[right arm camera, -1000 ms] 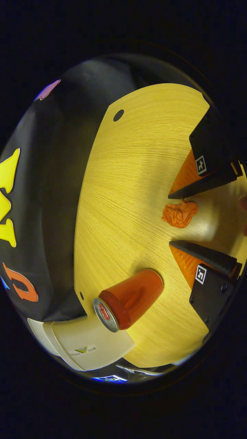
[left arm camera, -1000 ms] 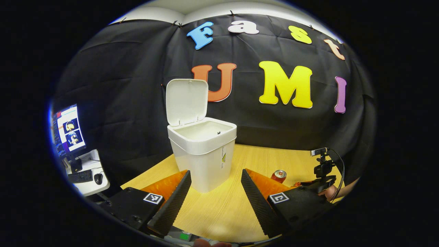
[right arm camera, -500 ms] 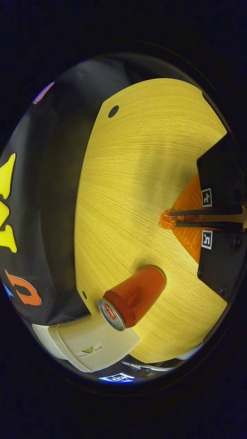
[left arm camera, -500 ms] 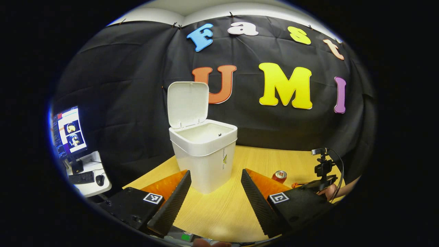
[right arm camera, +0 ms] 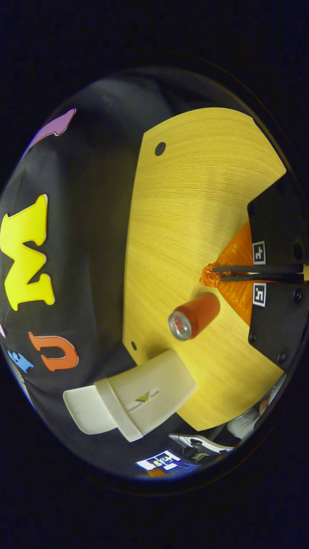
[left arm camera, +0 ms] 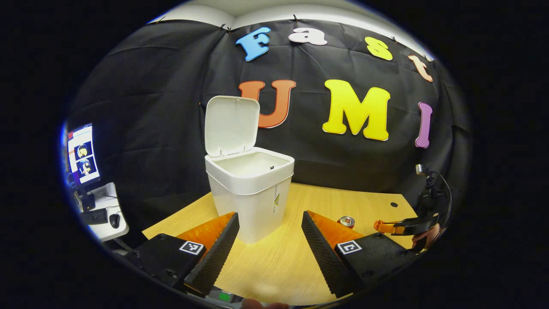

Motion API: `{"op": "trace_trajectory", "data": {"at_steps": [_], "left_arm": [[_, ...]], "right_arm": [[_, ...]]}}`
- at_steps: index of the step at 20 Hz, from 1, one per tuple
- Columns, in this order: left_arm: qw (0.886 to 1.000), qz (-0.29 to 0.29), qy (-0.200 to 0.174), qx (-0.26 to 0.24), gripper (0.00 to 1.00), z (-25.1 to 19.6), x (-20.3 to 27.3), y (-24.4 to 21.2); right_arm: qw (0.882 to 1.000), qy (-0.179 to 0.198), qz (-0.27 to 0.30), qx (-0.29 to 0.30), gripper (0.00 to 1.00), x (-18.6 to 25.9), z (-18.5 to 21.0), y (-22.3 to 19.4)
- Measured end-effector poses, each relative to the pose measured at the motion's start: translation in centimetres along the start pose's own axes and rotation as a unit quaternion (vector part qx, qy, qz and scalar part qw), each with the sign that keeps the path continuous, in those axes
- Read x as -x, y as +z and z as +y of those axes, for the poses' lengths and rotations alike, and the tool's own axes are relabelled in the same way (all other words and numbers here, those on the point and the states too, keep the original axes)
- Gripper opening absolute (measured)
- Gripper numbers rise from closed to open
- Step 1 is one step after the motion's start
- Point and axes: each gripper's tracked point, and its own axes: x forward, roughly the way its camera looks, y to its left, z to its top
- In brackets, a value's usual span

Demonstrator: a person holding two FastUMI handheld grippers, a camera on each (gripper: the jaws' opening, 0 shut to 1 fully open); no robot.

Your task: Press the lid of the desktop garbage bin to open it, pick up the crumpled paper on the desktop and throw it into the bin, then pick up the pop can on the desktop and drop it into the bin, and finally close the garbage bin lid.

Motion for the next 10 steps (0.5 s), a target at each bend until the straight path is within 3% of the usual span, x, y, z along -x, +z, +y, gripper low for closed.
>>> {"op": "trace_trajectory", "data": {"at_steps": [5, 10], "left_arm": [[1.000, 0.000, -0.008, 0.005, 0.97, 0.7, -1.3, -0.3], [1.000, -0.009, -0.004, 0.003, 0.97, 2.9, -1.3, 0.1]], "right_arm": [[0.997, 0.034, -0.071, 0.017, 0.00, 4.7, 5.3, 8.1], [0.989, 0.077, -0.117, 0.053, 0.01, 5.5, 12.3, 14.8]]}}
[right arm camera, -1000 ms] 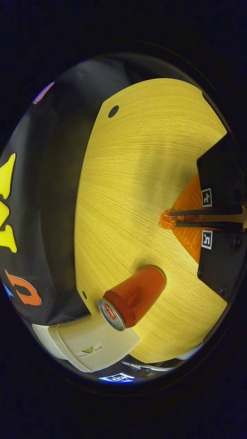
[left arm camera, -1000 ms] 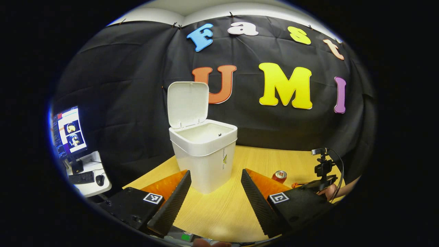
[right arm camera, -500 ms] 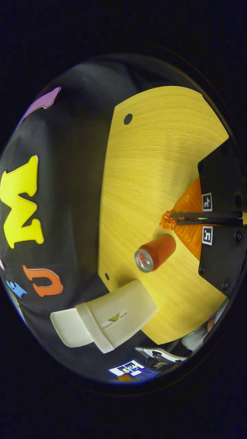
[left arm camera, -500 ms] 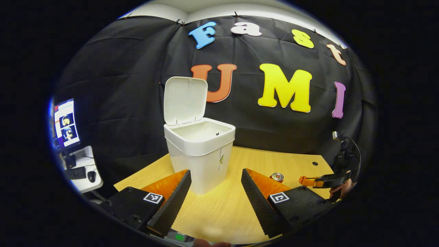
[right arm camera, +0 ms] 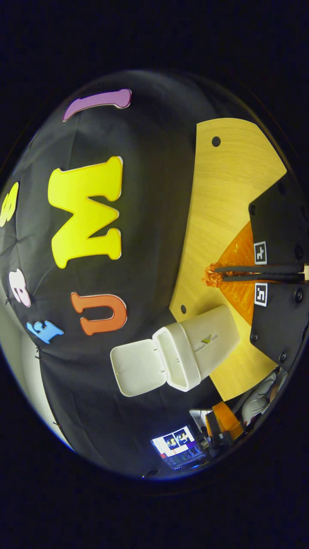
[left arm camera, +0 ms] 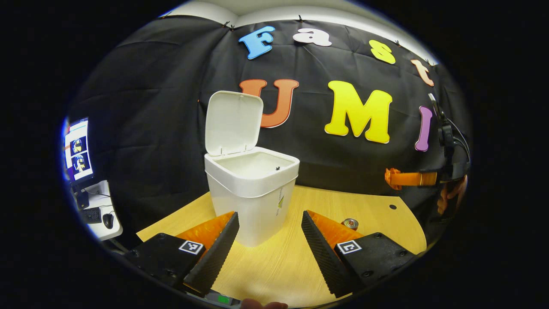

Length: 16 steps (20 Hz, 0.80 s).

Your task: Press the lid of the desktop garbage bin to open it, pick up the crumpled paper on the desktop and throw it into the bin, then pick up the pop can on the desktop and drop it into the bin, and finally close the garbage bin lid.

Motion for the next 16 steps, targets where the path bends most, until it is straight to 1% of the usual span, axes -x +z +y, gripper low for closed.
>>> {"op": "trace_trajectory", "data": {"at_steps": [2, 5, 8, 10, 12, 16], "left_arm": [[1.000, 0.001, 0.010, 0.006, 0.97, 1.1, 0.2, 0.1], [1.000, -0.010, 0.019, 0.009, 0.97, 2.6, 1.7, 1.2], [0.999, -0.020, 0.034, 0.013, 0.97, 4.3, 2.4, 1.9], [0.998, -0.020, 0.048, 0.016, 0.96, 5.6, 2.9, 2.1], [0.998, -0.020, 0.057, 0.028, 0.96, 6.7, 3.4, 2.3], [0.996, -0.023, 0.080, 0.040, 0.96, 8.6, 3.7, 2.4]], "right_arm": [[0.999, 0.024, -0.019, 0.019, 0.01, -1.6, 3.0, 2.1], [0.997, 0.063, -0.024, 0.032, 0.00, -4.7, 7.8, 4.1], [0.994, 0.096, -0.024, 0.047, 0.01, -7.5, 12.8, 5.2], [0.992, 0.111, -0.019, 0.059, 0.00, -9.6, 15.6, 5.3], [0.991, 0.121, -0.008, 0.059, 0.00, -11.6, 17.8, 5.1], [0.990, 0.125, 0.006, 0.069, 0.00, -14.9, 20.3, 4.7]]}}
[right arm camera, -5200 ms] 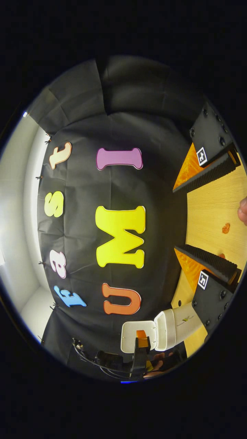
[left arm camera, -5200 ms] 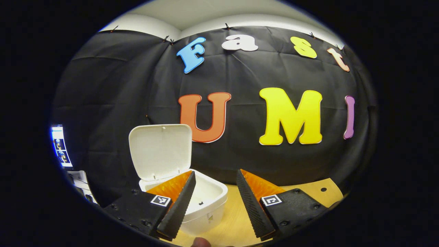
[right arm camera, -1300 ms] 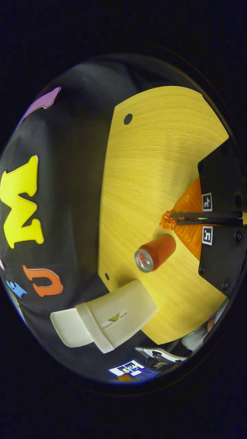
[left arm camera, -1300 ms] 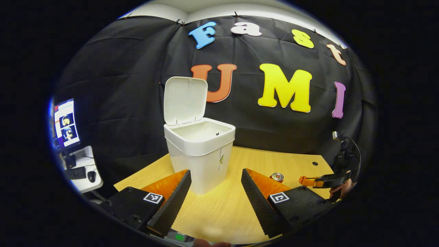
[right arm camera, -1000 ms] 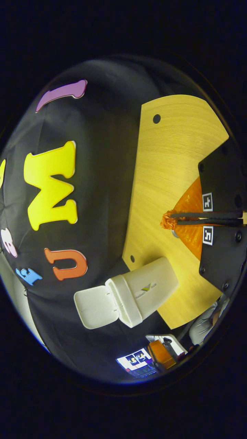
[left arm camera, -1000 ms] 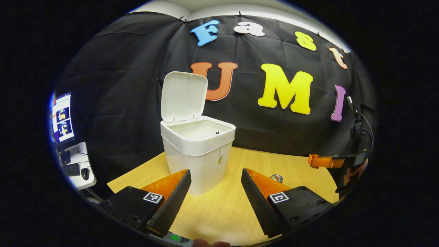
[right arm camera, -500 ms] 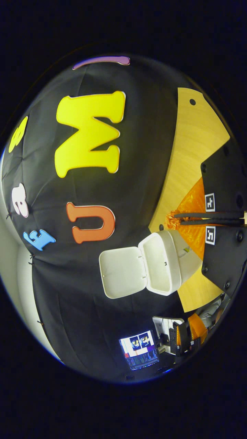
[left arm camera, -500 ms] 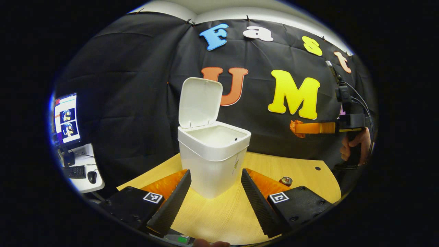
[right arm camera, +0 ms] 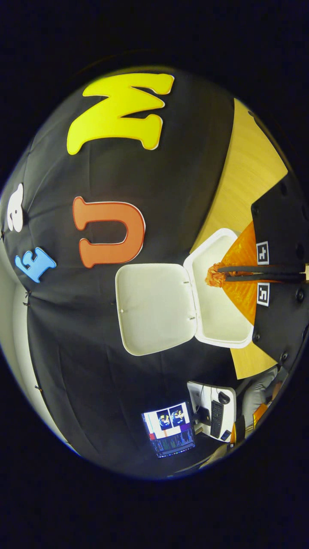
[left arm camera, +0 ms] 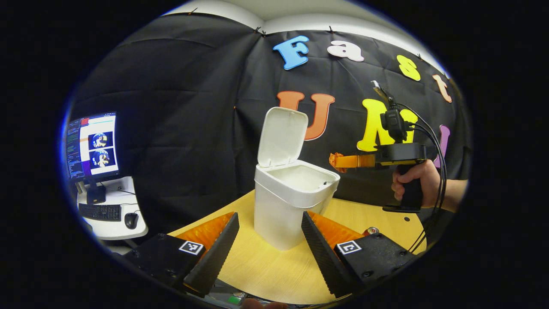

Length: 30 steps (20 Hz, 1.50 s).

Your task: Press the lid of the desktop garbage bin to open it, pick up the crumpled paper on the desktop and throw it into the bin, then pick up the pop can on the desktop and drop it into the bin, and finally close the garbage bin lid.

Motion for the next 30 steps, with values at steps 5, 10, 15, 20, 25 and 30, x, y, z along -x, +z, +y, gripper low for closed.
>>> {"op": "trace_trajectory", "data": {"at_steps": [5, 10, 15, 20, 25, 30], "left_arm": [[1.000, 0.002, 0.018, 0.008, 0.96, 1.3, -0.2, -0.3], [1.000, -0.001, 0.026, 0.007, 0.97, 1.9, 0.2, -0.6], [1.000, -0.002, 0.023, 0.010, 0.97, 1.6, 0.2, -0.6], [1.000, -0.016, -0.021, -0.004, 0.98, -0.8, -0.2, 0.0], [0.997, -0.019, -0.065, -0.042, 0.98, -3.8, -0.9, -0.2], [0.991, -0.024, -0.115, -0.067, 0.98, -8.0, -1.7, -0.4]], "right_arm": [[1.000, 0.004, 0.021, 0.020, 0.01, -3.5, 1.7, -1.1], [0.998, -0.002, 0.040, 0.045, 0.13, -5.4, 2.2, -2.6], [0.998, -0.002, 0.033, 0.045, 0.48, -5.1, 2.2, -2.3], [0.999, 0.004, -0.006, 0.039, 0.80, -2.4, 2.2, -0.7], [0.997, -0.012, -0.064, 0.033, 0.91, 2.8, 1.1, 1.3], [0.990, -0.087, -0.107, 0.010, 0.92, 10.2, -3.8, 1.5]]}}
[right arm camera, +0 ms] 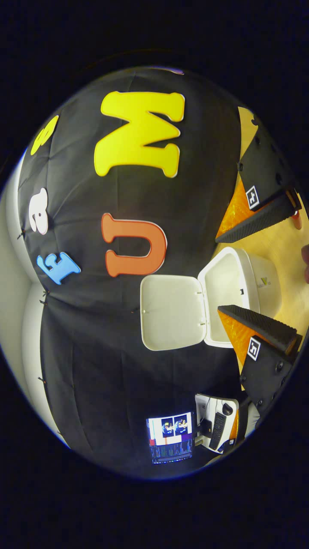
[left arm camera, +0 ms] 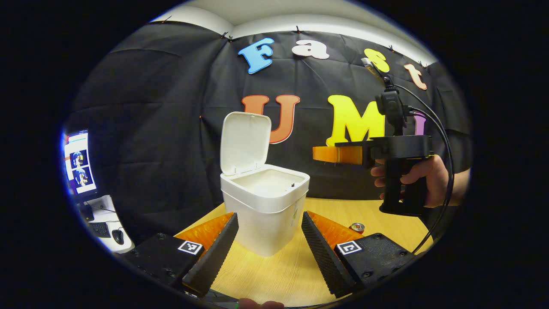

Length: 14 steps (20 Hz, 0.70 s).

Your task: Press the lid of the desktop garbage bin to open it, pick up the crumpled paper on the desktop and throw it into the bin, then pick up the pop can on the desktop and drop it into the bin, and finally close the garbage bin lid.

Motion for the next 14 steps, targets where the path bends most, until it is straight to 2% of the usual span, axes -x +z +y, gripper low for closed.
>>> {"op": "trace_trajectory", "data": {"at_steps": [5, 9, 14], "left_arm": [[0.997, 0.012, -0.080, -0.019, 0.98, -5.4, -1.0, -1.3], [0.991, 0.021, -0.133, -0.027, 0.98, -9.8, -2.0, -1.9], [0.980, 0.041, -0.193, -0.039, 0.98, -14.6, -3.0, -4.2]], "right_arm": [[0.995, -0.103, -0.003, -0.013, 0.92, 7.1, -8.2, -2.2], [0.983, -0.175, 0.016, -0.047, 0.92, 11.9, -13.3, -5.2], [0.970, -0.237, 0.002, -0.055, 0.92, 17.6, -18.0, -6.0]]}}
